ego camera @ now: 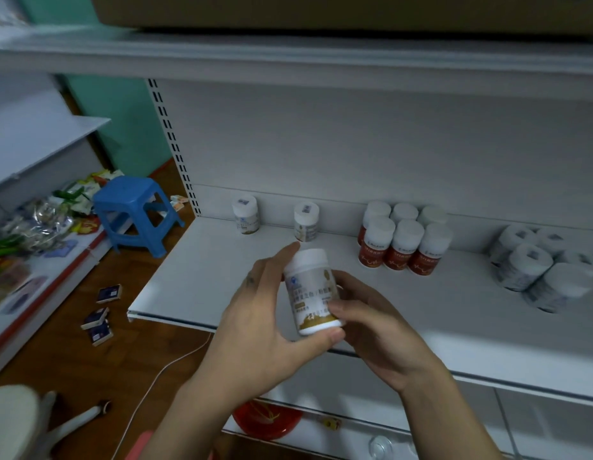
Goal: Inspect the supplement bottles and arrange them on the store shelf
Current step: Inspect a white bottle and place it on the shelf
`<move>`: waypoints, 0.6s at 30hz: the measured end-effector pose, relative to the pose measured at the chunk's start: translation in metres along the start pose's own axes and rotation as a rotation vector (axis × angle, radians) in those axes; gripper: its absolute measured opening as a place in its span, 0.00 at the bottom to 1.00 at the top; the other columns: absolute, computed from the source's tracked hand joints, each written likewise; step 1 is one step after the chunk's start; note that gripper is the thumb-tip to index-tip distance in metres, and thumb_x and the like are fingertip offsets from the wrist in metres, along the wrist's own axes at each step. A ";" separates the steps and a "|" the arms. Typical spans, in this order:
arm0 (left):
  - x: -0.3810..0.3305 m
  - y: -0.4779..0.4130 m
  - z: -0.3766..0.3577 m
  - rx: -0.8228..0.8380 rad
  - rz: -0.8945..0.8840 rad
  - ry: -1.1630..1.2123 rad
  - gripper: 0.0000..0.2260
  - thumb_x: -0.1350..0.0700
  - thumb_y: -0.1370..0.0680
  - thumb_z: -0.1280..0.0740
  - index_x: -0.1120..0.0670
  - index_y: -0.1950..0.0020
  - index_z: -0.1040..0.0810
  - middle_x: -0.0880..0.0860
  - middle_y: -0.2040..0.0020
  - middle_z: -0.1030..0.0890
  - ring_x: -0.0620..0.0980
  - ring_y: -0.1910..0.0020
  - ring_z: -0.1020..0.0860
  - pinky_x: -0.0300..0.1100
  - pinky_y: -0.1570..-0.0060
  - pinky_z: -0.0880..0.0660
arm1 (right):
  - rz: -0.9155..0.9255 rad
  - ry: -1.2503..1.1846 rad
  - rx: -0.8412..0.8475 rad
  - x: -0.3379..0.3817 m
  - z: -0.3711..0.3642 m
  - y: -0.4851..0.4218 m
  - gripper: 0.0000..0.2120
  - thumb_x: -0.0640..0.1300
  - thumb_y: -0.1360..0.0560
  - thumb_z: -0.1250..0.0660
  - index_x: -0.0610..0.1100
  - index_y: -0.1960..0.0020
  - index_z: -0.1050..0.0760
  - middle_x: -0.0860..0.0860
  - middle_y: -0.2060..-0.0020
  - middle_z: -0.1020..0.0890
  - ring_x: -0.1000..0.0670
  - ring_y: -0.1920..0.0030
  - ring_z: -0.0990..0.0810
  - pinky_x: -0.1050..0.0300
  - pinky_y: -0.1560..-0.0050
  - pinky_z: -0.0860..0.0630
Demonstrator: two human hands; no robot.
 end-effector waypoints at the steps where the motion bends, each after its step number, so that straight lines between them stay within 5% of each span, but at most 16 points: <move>1: 0.001 0.000 0.000 -0.012 -0.007 -0.013 0.43 0.27 0.38 0.33 0.30 0.29 0.50 0.31 0.42 0.38 0.29 0.43 0.35 0.28 0.46 0.36 | -0.003 -0.007 0.009 -0.001 0.000 -0.001 0.24 0.41 0.34 0.30 0.40 0.38 0.22 0.38 0.44 0.18 0.39 0.46 0.19 0.48 0.47 0.22; 8: 0.001 -0.003 -0.006 0.031 -0.065 -0.012 0.43 0.35 0.34 0.28 0.34 0.26 0.50 0.35 0.36 0.39 0.27 0.39 0.37 0.16 0.47 0.38 | -0.027 -0.037 0.051 -0.008 0.004 -0.006 0.29 0.35 0.35 0.35 0.37 0.33 0.28 0.30 0.41 0.23 0.28 0.38 0.26 0.35 0.38 0.29; 12: -0.004 -0.004 -0.014 0.065 -0.118 -0.026 0.43 0.43 0.31 0.24 0.37 0.25 0.49 0.39 0.29 0.42 0.38 0.32 0.36 0.25 0.37 0.36 | -0.007 -0.036 0.053 -0.006 0.007 -0.008 0.30 0.31 0.35 0.38 0.37 0.33 0.28 0.31 0.41 0.23 0.30 0.40 0.24 0.37 0.40 0.29; 18: -0.007 -0.009 -0.011 0.065 -0.121 -0.013 0.42 0.39 0.31 0.29 0.38 0.24 0.50 0.39 0.28 0.42 0.37 0.32 0.36 0.20 0.39 0.40 | 0.008 -0.047 0.081 -0.004 0.010 -0.011 0.31 0.31 0.35 0.37 0.38 0.32 0.29 0.30 0.39 0.24 0.28 0.37 0.28 0.32 0.35 0.33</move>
Point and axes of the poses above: each hand's wrist, its own y-axis away from the middle knuckle, its own z-axis out of the back of the hand, x = y × z, the point moved 7 cm from there along -y, towards the middle knuckle
